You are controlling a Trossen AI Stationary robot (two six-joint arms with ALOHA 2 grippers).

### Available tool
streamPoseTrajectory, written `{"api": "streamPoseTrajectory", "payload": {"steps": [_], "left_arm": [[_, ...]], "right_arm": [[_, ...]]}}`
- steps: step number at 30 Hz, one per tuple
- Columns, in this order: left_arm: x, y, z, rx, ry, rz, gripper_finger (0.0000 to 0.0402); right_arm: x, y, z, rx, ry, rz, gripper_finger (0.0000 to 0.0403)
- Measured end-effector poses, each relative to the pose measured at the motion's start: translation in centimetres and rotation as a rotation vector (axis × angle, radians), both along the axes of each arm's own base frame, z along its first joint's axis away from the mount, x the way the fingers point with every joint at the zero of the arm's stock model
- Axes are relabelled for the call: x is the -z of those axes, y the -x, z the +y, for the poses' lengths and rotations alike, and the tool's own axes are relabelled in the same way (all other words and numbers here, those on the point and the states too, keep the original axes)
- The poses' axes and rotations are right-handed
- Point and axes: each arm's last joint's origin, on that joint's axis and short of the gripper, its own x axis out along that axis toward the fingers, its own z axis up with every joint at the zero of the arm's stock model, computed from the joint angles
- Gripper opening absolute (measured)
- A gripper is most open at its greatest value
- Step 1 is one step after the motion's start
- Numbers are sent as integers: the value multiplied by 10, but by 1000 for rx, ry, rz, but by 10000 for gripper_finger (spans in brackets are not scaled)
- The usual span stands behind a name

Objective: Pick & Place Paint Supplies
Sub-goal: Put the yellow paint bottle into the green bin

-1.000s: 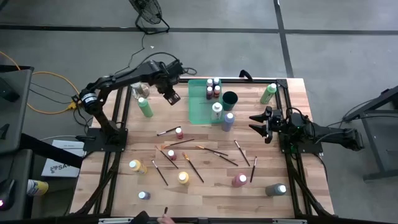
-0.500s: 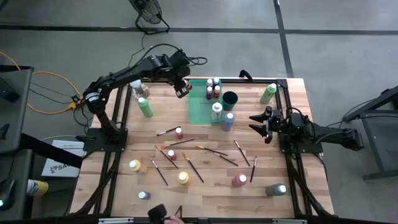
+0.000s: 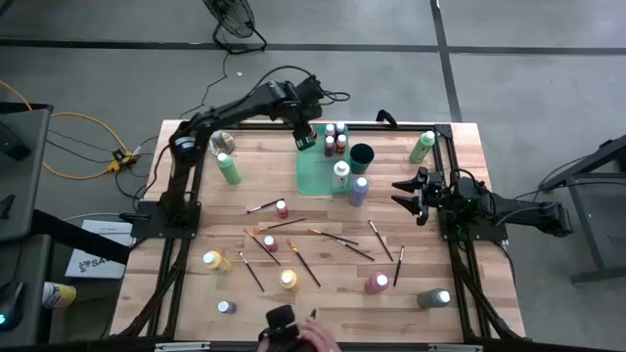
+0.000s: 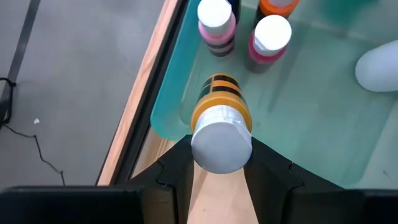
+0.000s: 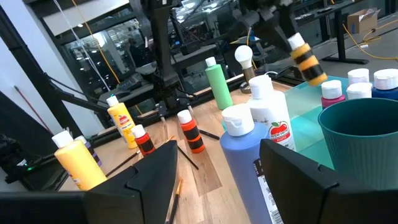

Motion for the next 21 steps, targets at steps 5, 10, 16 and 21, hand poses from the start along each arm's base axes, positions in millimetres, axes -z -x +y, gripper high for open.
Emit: {"api": "streamPoseTrajectory", "payload": {"steps": [5,10,16,21], "left_arm": [[18,-15,10,27,13,48,120],[35,-24,16,22,18,89,120],[47,-29,20,34,-4,125,120],[47,-32,21,56,-30,110,120]], "right_arm": [[0,0,0,0,0,0,223],[0,0,0,0,0,0,223],[0,0,0,0,0,0,223],[0,0,0,0,0,0,223]]}}
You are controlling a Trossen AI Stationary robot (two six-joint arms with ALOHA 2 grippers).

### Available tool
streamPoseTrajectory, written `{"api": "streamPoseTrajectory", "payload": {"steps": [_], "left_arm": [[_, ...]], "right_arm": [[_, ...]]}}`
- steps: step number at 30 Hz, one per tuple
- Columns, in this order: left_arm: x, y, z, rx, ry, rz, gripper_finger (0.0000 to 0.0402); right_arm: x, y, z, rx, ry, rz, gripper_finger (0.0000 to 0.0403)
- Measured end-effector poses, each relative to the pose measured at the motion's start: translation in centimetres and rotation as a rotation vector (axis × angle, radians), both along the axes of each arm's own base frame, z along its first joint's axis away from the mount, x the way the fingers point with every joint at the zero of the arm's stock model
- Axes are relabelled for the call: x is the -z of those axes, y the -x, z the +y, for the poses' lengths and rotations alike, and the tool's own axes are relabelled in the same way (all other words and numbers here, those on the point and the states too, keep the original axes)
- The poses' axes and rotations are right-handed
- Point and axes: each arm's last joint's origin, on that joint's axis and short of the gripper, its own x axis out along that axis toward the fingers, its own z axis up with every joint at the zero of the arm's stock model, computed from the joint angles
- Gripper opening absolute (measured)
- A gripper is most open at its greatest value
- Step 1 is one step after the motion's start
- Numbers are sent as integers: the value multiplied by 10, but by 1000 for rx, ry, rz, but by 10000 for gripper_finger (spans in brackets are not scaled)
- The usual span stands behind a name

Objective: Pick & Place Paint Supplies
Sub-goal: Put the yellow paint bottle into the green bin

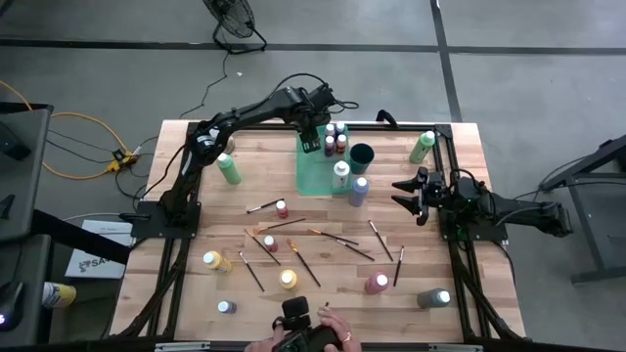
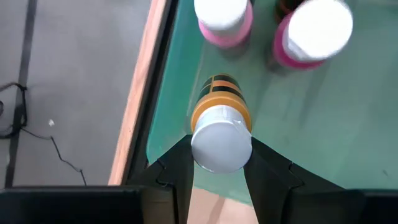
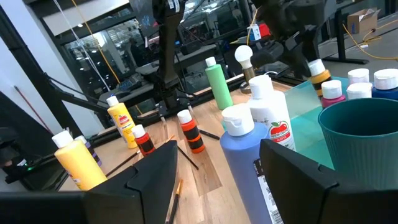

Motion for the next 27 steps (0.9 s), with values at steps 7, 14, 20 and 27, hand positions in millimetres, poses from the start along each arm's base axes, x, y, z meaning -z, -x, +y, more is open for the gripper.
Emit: {"api": "streamPoseTrajectory", "payload": {"steps": [7,14,20,27], "left_arm": [[-1,-2,1,39,-21,-2,120],[10,-5,3,43,-2,12,120],[21,-10,2,57,7,31,120],[21,-12,3,58,0,16,120]], "right_arm": [[0,0,0,0,0,0,223],[0,0,0,0,0,0,223],[0,0,0,1,0,0,223],[0,0,0,1,0,0,223]]}}
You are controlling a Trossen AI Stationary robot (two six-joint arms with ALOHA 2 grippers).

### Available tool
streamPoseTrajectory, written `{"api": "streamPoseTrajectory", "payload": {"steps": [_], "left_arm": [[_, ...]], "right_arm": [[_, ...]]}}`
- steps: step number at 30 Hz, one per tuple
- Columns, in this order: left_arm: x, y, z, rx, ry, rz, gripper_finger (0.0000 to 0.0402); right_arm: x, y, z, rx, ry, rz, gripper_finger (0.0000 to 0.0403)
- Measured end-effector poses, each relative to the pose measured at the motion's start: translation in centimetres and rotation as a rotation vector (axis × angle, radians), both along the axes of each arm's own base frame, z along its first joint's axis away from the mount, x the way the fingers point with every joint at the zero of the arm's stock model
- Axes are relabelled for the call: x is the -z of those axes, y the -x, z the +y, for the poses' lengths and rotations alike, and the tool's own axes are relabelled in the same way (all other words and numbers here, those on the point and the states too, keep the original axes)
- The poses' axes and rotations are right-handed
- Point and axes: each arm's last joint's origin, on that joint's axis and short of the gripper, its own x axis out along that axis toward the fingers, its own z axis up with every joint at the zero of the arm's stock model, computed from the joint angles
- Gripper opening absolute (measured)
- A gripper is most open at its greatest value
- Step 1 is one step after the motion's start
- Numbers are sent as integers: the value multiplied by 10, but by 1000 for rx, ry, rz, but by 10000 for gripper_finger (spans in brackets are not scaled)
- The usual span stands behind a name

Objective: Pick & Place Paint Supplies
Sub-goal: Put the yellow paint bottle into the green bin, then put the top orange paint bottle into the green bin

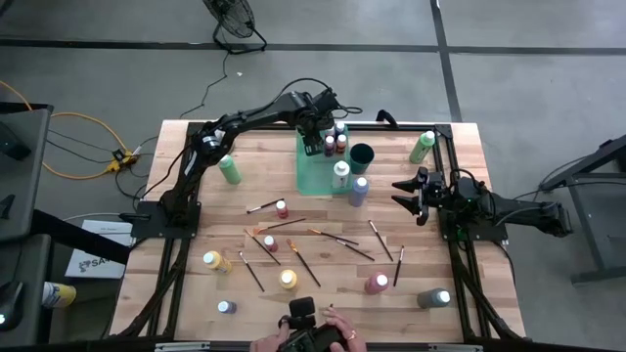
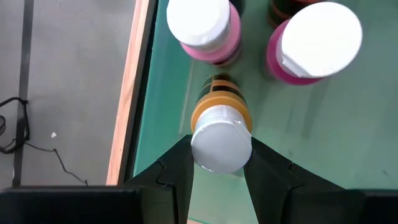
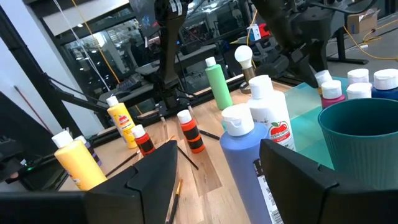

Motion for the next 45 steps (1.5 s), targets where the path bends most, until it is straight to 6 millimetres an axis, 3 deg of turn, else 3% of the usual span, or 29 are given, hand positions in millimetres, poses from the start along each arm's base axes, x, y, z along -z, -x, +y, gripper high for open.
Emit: {"api": "streamPoseTrajectory", "payload": {"steps": [15,26,36,39,45], "left_arm": [[0,-2,1,3,-7,-24,123],[2,-6,-5,22,8,-21,241],[1,-5,-4,4,-28,-5,250],[-6,-2,-6,-15,-28,-6,250],[-39,11,-24,-72,-13,-32,250]], "right_arm": [[0,0,0,0,0,0,223],[0,0,0,0,0,0,223],[0,0,0,0,0,0,223],[0,0,0,0,0,0,223],[0,0,0,0,0,0,223]]}}
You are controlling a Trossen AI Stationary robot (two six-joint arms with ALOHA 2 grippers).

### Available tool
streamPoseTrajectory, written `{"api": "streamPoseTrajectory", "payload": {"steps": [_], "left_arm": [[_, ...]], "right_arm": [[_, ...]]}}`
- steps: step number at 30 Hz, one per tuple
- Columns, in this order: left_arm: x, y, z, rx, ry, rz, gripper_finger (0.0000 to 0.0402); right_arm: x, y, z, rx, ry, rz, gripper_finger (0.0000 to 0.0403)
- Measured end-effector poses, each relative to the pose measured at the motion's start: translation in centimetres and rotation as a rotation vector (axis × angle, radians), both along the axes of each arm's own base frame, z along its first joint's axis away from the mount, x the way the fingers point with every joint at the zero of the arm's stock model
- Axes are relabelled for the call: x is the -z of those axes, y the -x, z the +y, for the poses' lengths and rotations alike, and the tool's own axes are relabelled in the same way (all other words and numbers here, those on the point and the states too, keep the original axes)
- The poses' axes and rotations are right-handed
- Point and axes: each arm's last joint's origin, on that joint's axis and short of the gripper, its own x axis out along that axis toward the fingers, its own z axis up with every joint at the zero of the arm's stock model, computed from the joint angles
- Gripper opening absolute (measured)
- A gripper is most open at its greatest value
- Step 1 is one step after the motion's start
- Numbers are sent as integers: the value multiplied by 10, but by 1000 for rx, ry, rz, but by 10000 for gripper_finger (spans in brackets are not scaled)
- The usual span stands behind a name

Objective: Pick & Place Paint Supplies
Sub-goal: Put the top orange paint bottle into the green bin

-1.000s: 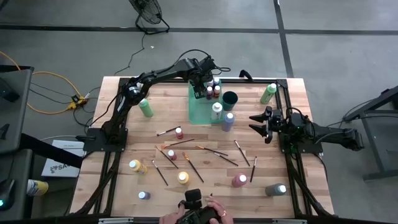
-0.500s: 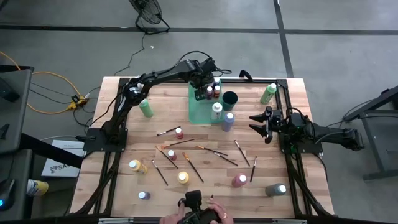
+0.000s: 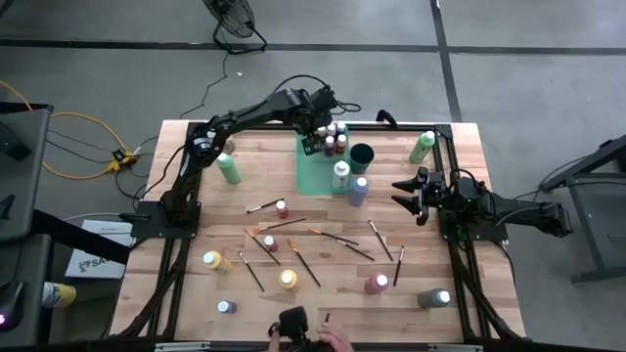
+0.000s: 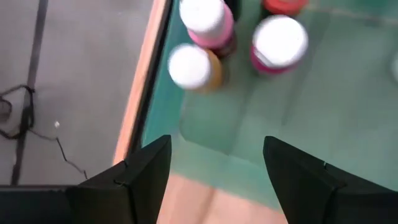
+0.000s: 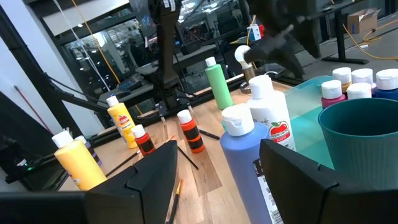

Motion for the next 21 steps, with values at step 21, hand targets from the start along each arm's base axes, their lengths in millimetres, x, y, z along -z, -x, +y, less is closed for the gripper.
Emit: {"api": "streamPoseTrajectory", "payload": {"steps": [21], "left_arm": [[-32,79,-133,-209,187,29,250]], "right_arm": [[0,0,0,0,0,0,223]]}}
